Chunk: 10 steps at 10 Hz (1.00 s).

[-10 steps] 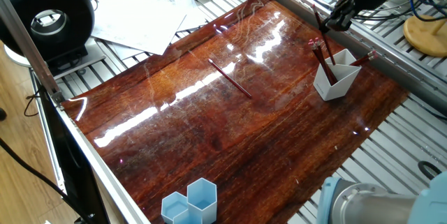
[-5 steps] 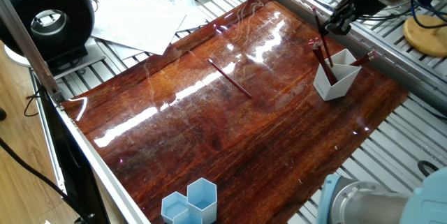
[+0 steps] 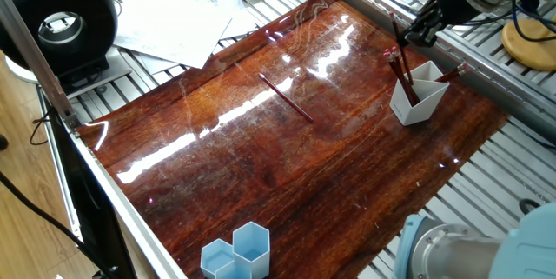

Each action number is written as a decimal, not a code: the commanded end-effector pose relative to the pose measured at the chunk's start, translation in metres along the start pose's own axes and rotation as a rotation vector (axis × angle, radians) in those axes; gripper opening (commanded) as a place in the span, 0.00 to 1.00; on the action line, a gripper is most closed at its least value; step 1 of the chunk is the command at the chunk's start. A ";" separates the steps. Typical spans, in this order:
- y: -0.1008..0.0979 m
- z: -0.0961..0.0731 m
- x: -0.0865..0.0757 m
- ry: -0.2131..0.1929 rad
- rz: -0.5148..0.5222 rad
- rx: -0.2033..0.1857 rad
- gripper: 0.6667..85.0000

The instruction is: Put the pen into the pen holder

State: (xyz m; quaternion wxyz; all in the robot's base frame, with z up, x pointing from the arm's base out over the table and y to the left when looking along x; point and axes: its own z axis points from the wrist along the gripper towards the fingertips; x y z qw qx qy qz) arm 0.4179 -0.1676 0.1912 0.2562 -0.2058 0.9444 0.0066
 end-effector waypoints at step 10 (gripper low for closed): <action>0.002 0.011 0.012 -0.056 0.033 -0.017 0.00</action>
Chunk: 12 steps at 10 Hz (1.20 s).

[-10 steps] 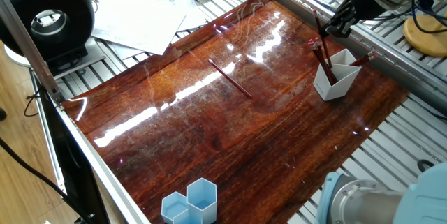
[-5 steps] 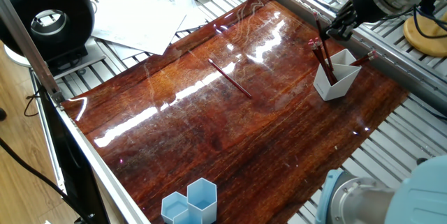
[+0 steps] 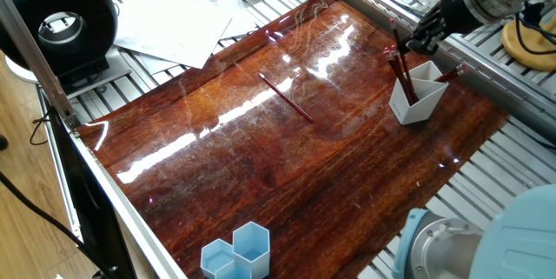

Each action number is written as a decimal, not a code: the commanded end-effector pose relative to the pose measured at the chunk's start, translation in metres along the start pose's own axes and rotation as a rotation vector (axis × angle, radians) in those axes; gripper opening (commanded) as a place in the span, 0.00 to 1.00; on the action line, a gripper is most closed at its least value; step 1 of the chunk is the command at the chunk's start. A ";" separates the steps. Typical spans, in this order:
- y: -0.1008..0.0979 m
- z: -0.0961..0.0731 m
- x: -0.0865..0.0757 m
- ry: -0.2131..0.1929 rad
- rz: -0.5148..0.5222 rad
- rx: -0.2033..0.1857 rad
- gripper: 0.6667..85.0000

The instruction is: Put the pen into the pen holder

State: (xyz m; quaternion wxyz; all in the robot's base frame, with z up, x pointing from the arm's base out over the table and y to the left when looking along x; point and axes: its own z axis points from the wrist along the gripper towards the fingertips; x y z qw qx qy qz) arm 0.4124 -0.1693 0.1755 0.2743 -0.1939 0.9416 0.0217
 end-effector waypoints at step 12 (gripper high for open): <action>-0.012 -0.015 0.044 0.159 -0.070 -0.003 0.33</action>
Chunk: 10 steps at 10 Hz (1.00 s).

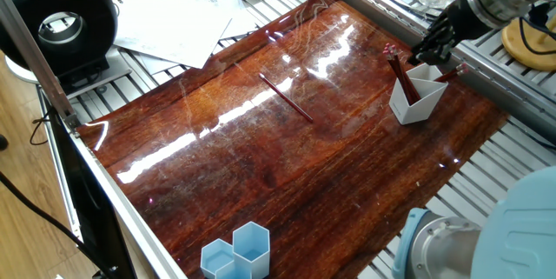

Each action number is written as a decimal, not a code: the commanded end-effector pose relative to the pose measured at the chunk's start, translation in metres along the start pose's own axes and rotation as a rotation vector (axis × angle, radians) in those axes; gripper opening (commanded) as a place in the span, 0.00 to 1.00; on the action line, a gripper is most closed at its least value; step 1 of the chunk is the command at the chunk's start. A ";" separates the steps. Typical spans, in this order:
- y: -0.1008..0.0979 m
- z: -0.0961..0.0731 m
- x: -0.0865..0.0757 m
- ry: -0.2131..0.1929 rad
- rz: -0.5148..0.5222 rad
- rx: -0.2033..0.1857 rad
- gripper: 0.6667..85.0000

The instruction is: Put the pen into the pen holder

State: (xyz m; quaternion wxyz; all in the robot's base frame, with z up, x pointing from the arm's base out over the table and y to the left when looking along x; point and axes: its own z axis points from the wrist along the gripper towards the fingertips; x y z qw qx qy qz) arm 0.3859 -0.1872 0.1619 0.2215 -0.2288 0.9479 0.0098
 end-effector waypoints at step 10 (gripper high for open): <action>0.051 -0.084 0.021 0.490 0.301 0.114 0.07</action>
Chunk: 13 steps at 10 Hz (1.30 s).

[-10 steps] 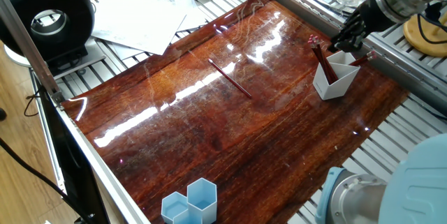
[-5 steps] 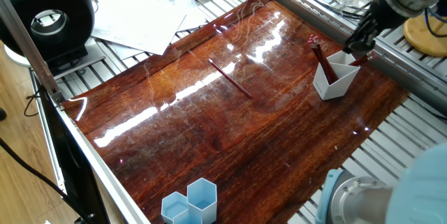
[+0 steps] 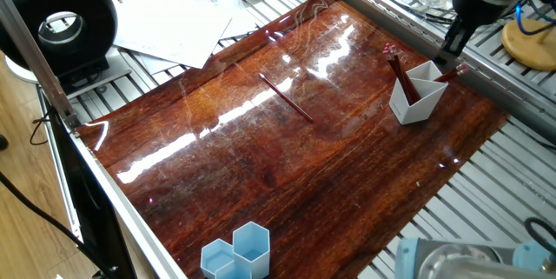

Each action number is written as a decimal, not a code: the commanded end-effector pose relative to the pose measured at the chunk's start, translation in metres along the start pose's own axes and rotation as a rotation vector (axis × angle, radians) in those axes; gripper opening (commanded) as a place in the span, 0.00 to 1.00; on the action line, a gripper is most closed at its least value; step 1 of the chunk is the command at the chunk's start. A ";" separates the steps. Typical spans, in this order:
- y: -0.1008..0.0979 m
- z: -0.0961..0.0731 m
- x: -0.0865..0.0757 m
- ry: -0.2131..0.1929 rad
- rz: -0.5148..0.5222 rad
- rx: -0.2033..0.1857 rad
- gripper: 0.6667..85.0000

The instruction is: Put the pen into the pen holder

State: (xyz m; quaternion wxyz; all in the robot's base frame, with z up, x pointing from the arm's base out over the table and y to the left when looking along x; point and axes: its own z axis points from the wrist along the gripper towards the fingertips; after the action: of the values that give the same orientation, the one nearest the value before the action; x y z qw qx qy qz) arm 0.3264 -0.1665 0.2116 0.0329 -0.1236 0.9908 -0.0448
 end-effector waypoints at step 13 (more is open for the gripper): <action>0.052 -0.013 0.017 0.202 -0.031 -0.080 0.40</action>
State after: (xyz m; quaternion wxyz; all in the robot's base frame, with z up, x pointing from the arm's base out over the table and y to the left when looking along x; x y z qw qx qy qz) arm 0.2904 -0.1394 0.2214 -0.0567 -0.1437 0.9876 -0.0263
